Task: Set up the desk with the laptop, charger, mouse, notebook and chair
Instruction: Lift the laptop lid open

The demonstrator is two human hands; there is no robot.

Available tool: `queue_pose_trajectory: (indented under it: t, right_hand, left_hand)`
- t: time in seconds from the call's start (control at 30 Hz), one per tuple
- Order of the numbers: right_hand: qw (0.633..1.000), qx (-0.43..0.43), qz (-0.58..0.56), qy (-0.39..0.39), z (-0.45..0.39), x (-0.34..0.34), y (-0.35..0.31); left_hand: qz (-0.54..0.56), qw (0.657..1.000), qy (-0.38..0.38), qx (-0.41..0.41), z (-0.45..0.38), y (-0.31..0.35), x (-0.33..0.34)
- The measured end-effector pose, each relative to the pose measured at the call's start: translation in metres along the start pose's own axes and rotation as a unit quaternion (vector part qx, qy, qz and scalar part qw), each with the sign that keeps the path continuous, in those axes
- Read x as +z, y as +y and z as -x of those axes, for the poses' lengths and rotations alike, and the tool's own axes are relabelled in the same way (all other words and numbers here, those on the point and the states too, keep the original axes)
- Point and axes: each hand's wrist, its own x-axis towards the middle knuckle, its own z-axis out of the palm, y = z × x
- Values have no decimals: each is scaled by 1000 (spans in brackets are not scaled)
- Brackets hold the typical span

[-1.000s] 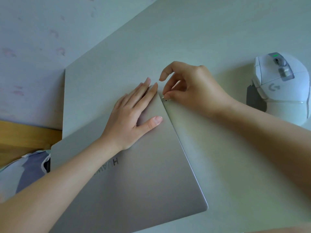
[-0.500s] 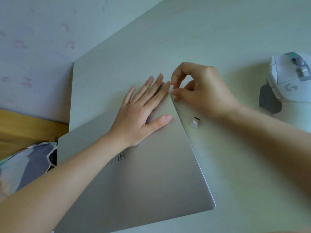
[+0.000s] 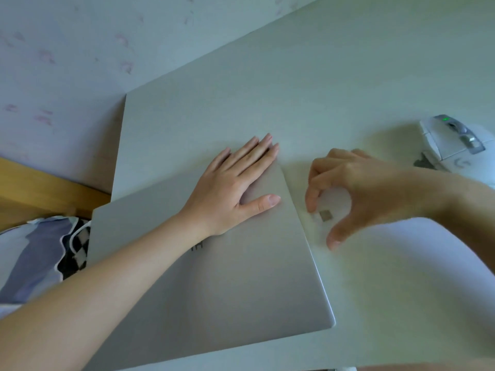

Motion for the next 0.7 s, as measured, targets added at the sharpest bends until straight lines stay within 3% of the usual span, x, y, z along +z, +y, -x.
queue_pose_trajectory:
  t: [0.1,0.27,0.37,0.5,0.7]
  right_hand:
    - [998,-21,-39,52,-5,7,-5]
    - [984,15,-85,155,-13,1,0]
    - [947,58,-201,243,-23,4,-2]
    - [867,104,-410,263,-36,6,-6]
    - [844,161,-413,300,-53,9,-10]
  left_hand:
    - [-3,1000,5,-1,2,0,1]
    - [4,1000,21,-2,3,-1,2]
    - [9,1000,22,-5,3,-1,1]
    - [16,1000,20,-7,3,0,1]
    - [16,1000,24,-6,3,-1,1]
